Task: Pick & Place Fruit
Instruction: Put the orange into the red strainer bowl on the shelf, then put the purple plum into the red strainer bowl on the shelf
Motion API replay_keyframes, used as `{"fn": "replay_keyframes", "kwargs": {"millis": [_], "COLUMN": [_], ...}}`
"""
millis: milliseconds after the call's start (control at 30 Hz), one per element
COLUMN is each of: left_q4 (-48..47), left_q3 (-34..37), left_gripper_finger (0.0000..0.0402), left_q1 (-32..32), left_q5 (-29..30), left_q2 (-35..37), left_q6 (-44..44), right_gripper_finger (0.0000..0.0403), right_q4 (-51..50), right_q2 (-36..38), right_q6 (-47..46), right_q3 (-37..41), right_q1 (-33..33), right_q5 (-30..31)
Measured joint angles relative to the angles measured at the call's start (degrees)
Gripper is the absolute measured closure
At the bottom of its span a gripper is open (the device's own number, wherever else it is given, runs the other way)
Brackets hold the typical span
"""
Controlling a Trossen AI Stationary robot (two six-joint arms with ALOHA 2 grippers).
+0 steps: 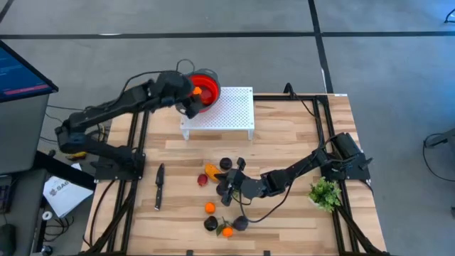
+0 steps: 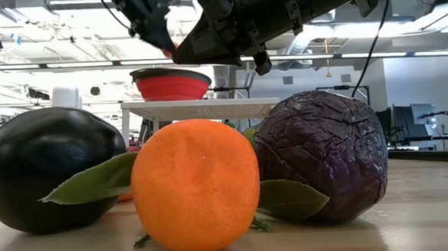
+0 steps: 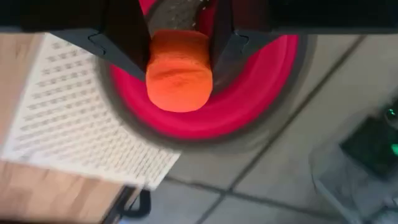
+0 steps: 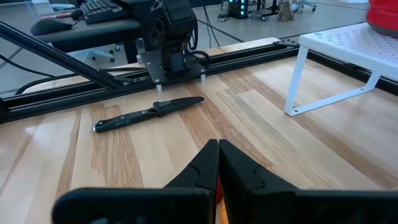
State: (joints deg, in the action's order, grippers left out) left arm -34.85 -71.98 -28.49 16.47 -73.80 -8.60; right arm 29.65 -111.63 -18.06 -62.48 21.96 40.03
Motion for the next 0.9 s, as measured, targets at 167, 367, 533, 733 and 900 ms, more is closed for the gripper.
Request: {"fn": "replay_keyframes", "kwargs": {"millis": [167, 367, 533, 733, 900], "left_q4": [-0.4, -0.9, -1.3, -1.3, -1.5], "left_q3": [-0.5, -0.5, -0.5, -0.5, -0.5], "left_gripper_finger": [0.0248, 0.0237, 0.0233, 0.0233, 0.0233], "left_q1": [-6.2, -9.8, -10.1, -10.1, -8.9], "left_q5": [-8.6, -13.9, -14.9, -14.9, -18.5], "left_q2": [-4.0, -7.2, -8.5, -7.5, -3.1], "left_q6": [1.4, 3.5, 3.5, 3.4, 3.4], "right_gripper_finger": [0.0397, 0.0397, 0.0397, 0.0397, 0.0397], "right_q4": [0.0, 0.0, 0.0, 0.0, -0.9], "right_q2": [0.0, 0.0, 0.0, 0.0, 0.0], "right_q6": [-0.2, -0.2, -0.5, -0.6, 0.1], "right_q3": [0.0, 0.0, 0.0, 0.0, 0.0], "right_q1": [0.0, 0.0, 0.0, 0.0, 0.0], "right_q5": [0.0, 0.0, 0.0, 0.0, 0.0]}}
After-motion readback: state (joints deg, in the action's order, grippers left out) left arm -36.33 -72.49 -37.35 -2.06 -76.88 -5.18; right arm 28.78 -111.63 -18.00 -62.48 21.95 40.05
